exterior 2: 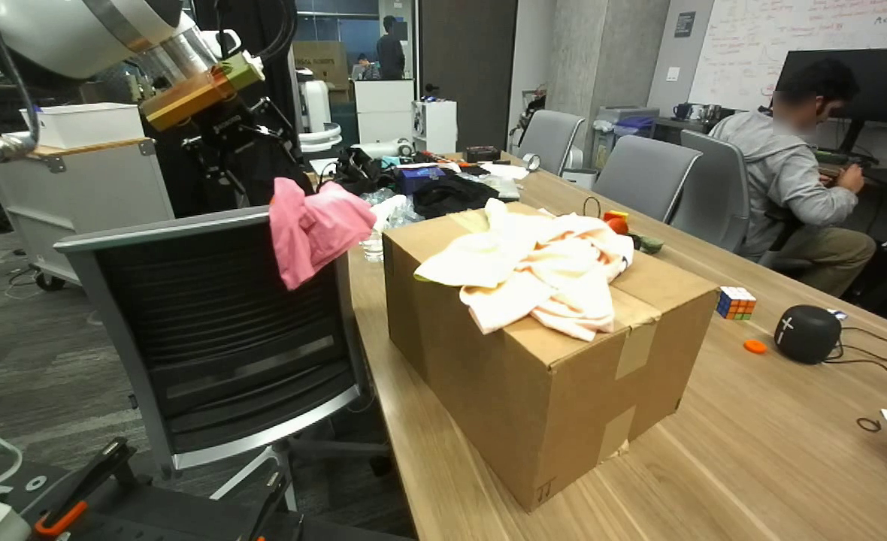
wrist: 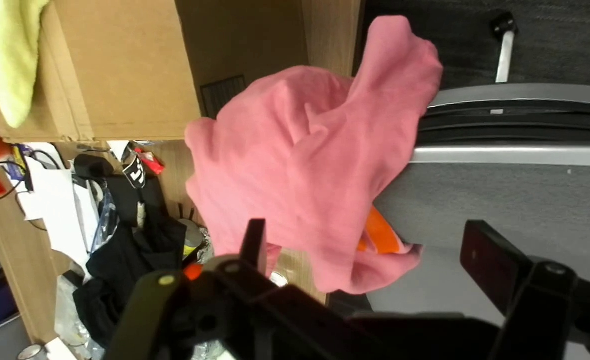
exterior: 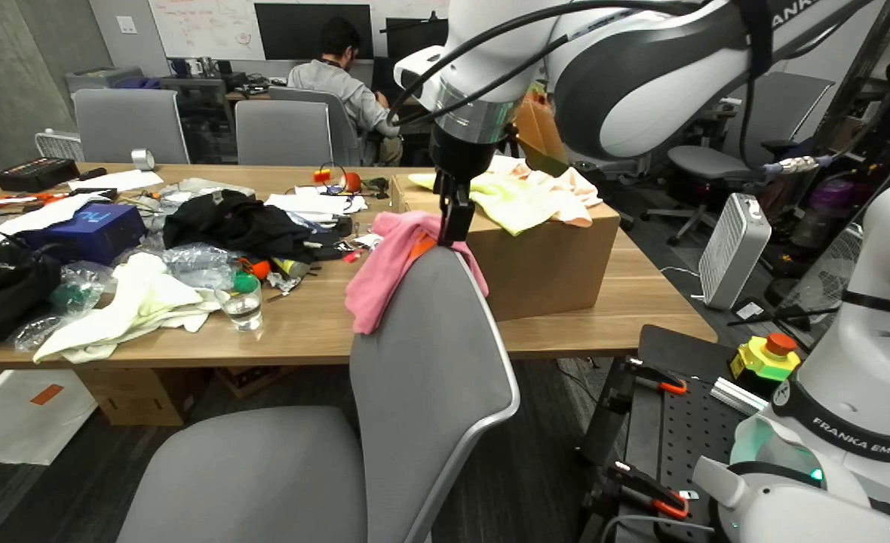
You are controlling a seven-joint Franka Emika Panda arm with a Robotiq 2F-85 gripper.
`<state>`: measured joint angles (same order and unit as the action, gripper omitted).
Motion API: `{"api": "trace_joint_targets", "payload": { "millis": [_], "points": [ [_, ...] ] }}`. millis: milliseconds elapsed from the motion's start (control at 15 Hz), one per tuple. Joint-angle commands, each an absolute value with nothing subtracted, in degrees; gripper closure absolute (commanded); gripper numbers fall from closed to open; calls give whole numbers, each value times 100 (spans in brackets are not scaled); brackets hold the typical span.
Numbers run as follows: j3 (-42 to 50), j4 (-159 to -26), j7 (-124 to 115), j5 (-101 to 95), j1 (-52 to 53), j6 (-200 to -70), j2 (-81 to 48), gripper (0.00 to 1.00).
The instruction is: Move the shirts and towel to the top of the box
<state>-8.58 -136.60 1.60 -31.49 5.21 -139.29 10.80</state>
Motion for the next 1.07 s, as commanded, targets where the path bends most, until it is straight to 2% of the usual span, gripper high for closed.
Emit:
{"api": "trace_joint_targets", "payload": {
  "millis": [0,1000],
  "points": [
    [-926,-13326,-380,-3619,400,-14073,778,0],
    [-634,-12971,-1637,-4992,337,-13927,169,0]
  ]
}}
